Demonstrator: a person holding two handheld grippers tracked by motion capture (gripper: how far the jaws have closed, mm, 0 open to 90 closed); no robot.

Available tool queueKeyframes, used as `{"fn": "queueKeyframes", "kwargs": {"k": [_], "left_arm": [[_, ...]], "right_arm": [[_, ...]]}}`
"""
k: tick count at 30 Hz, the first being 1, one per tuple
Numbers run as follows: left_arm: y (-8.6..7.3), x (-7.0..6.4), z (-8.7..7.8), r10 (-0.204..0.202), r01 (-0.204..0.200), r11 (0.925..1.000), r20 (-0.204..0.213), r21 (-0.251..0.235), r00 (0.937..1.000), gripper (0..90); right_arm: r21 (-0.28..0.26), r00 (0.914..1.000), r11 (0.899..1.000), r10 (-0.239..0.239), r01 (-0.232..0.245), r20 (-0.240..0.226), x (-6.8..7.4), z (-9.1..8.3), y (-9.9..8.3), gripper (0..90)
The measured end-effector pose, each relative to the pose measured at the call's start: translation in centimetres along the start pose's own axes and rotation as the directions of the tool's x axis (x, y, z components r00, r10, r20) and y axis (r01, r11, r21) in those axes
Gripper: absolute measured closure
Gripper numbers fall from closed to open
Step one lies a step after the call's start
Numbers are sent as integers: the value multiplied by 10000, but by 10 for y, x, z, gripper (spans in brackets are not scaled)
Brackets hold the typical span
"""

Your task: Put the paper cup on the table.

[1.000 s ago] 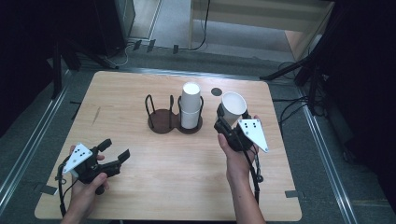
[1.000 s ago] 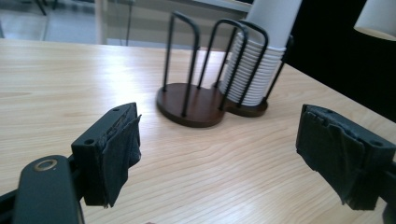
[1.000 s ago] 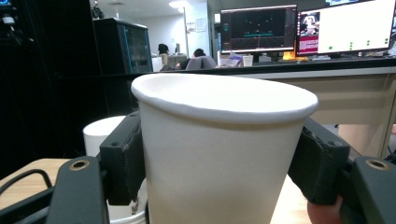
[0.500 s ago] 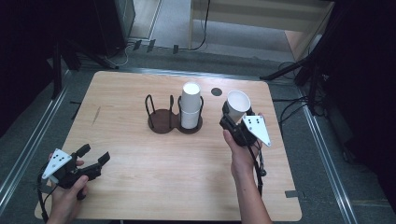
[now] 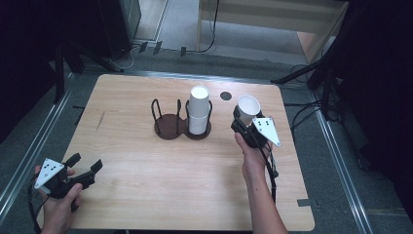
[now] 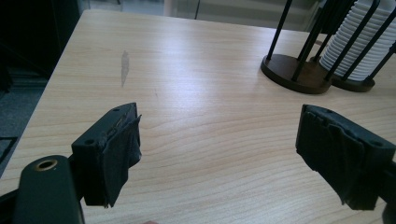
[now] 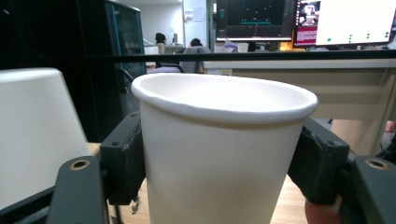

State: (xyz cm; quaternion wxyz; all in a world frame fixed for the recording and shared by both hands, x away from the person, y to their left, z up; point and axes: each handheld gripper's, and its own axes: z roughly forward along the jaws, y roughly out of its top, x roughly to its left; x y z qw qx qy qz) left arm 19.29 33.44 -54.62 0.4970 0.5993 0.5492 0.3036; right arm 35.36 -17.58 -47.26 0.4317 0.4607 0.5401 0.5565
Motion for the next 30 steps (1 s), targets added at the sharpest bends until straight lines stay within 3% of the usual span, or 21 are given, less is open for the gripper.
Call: {"fn": "queueKeyframes", "kwargs": {"k": [2, 7, 11, 14, 20, 30], "left_arm": [[-1, 2, 0, -43, 44, 10000, 17, -19, 10000, 148], [-2, 7, -1, -613, 615, 9980, 180, -124, 9980, 152], [-3, 6, 0, -496, 497, 9987, 219, -75, 9985, 152], [-3, 5, 0, -422, 424, 9991, 205, -82, 9989, 152], [-4, 6, -1, -644, 648, 9978, 254, -145, 9976, 152], [-4, 5, 0, -483, 485, 9988, 258, -82, 9985, 154]], "right_arm": [[25, 10000, 10000, 13, -13, 4, -4, 4, -5, 292], [278, 9998, 9995, 178, -178, 24, -11, 12, -16, 292], [357, 10000, 9993, 52, -52, 2, -14, 19, -23, 292], [459, 9997, 9987, 222, -225, 69, -17, 24, -29, 292], [845, 9992, 9960, 280, -302, 270, -23, 36, -42, 292], [1519, 9992, 9884, -79, 20, 381, -25, 51, -54, 292]]}}
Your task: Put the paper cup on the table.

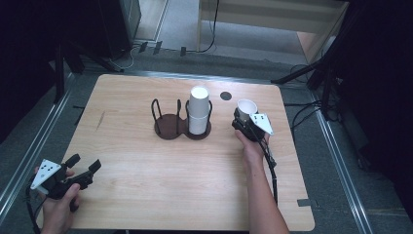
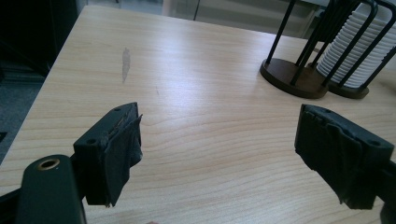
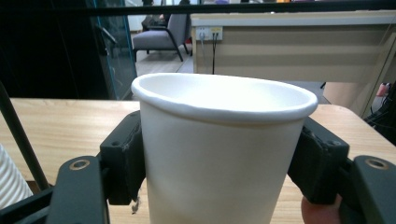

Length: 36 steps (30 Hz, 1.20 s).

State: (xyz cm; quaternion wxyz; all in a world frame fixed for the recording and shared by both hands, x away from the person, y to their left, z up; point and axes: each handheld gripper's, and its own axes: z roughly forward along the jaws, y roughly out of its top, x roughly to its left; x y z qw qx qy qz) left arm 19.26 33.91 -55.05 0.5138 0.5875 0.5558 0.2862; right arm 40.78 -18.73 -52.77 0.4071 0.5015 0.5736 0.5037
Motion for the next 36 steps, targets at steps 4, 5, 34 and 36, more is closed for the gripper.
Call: {"fn": "queueKeyframes", "kwargs": {"k": [4, 5, 34, 36], "left_arm": [[0, 0, 0, 19, -19, 10000, 0, -16, 10000, 155], [0, 0, 0, 19, -19, 10000, 2, -12, 10000, 155], [0, 0, 1, 14, -14, 10000, 67, 20, 10000, 155], [0, 0, 1, 17, -17, 10000, 68, 24, 10000, 155]], "right_arm": [[276, 10000, 9996, 91, -91, 28, 0, 4, -3, 287], [330, 9998, 9992, 216, -216, 26, 0, 5, -4, 286], [1260, 9983, 9920, -169, 98, 550, 0, 13, -9, 258], [1285, 9984, 9917, -133, 62, 549, -1, 12, -9, 256]]}}
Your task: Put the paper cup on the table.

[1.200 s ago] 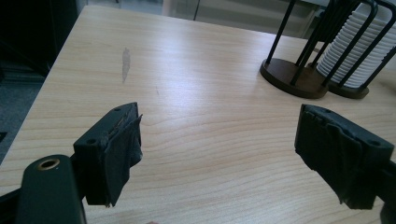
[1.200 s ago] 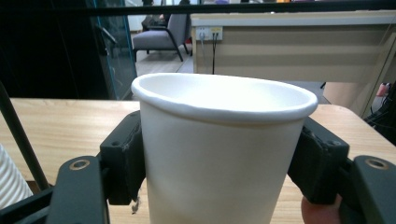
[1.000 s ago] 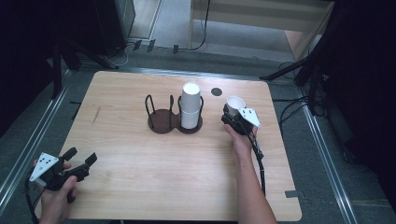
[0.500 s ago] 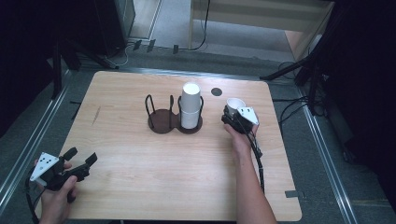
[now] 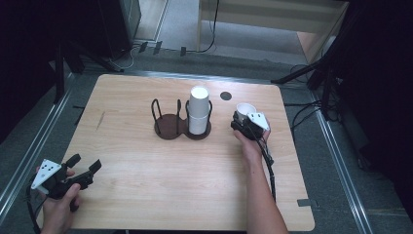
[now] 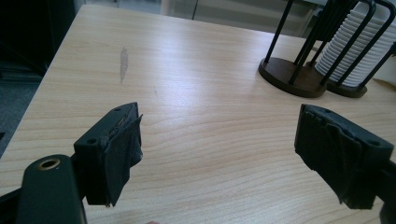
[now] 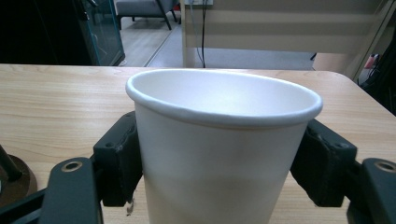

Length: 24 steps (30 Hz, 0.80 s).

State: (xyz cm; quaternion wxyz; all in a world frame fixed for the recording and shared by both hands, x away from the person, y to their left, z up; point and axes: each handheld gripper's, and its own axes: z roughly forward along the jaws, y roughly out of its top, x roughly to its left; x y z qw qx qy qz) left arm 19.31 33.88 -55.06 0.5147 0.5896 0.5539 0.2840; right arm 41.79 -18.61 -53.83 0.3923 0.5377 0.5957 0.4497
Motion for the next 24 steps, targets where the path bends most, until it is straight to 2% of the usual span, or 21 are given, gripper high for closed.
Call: {"fn": "queueKeyframes", "kwargs": {"k": [12, 15, 19, 24], "left_arm": [[0, 0, 0, 2, -2, 10000, -7, 13, 10000, 155], [0, 0, 0, -23, 23, 10000, -6, 24, 10000, 154], [0, -1, 0, -21, 21, 10000, 3, 37, 10000, 154], [0, -1, 0, -25, 25, 10000, 3, 47, 10000, 155]], "right_arm": [[91, 10000, 10000, 5, -5, -66, 0, -3, -2, 248], [117, 9999, 9998, 154, -154, -41, 0, -4, -3, 248], [235, 10000, 9997, -75, 76, -43, 1, -4, -4, 249], [358, 10000, 9993, -60, 62, -53, 2, -4, -5, 248]]}}
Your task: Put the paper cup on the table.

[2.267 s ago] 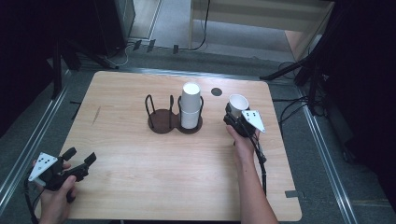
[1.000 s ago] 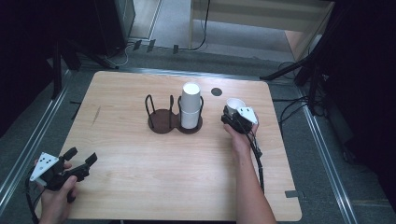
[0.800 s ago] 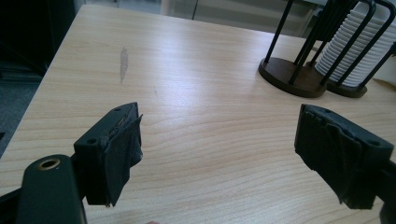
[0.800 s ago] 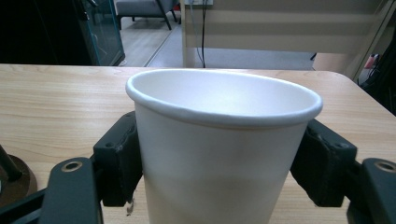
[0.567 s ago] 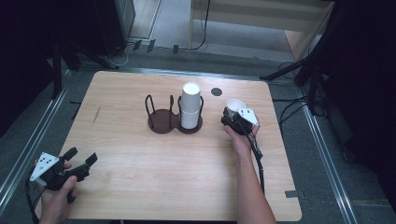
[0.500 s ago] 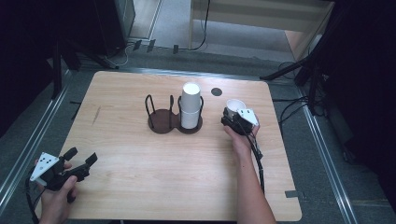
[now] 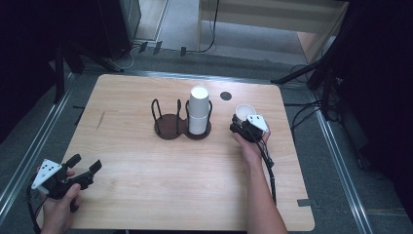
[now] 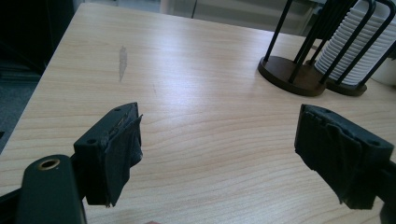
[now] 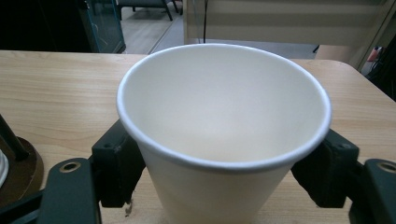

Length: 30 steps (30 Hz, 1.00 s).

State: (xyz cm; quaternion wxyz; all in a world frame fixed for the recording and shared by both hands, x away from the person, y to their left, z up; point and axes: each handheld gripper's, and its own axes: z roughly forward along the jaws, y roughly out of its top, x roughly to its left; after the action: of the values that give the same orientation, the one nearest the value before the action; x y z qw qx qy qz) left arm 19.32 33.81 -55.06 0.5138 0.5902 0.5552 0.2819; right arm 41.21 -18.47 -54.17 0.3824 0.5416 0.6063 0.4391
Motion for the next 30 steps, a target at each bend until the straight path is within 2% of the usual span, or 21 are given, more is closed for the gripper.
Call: {"fn": "queueKeyframes", "kwargs": {"k": [4, 9, 14, 16, 19, 30], "left_arm": [[0, 0, 0, 3, -3, 10000, 6, 4, 10000, 154], [0, 0, 0, 21, -21, 10000, 13, 15, 10000, 154], [0, 0, 0, 28, -28, 10000, 48, 32, 10000, 154], [0, 0, 1, 42, -42, 10000, 52, 30, 10000, 154], [0, 0, 1, 53, -54, 10000, 45, 32, 10000, 154], [0, 0, 2, 97, -97, 9999, 38, 42, 9999, 154]], "right_arm": [[-35, 9999, 9999, 96, -96, -46, -2, 0, 1, 227], [45, 9995, 9998, 186, -185, -238, -3, -1, 2, 119], [463, 9974, 9978, 501, -477, -520, -5, -2, 2, 1], [558, 9966, 9971, 551, -517, -606, -7, -3, 2, 0], [575, 9970, 9978, 368, -330, -674, -10, -6, 2, 0], [565, 9936, 9978, 415, -357, -1054, -21, -23, 3, 0]]}}
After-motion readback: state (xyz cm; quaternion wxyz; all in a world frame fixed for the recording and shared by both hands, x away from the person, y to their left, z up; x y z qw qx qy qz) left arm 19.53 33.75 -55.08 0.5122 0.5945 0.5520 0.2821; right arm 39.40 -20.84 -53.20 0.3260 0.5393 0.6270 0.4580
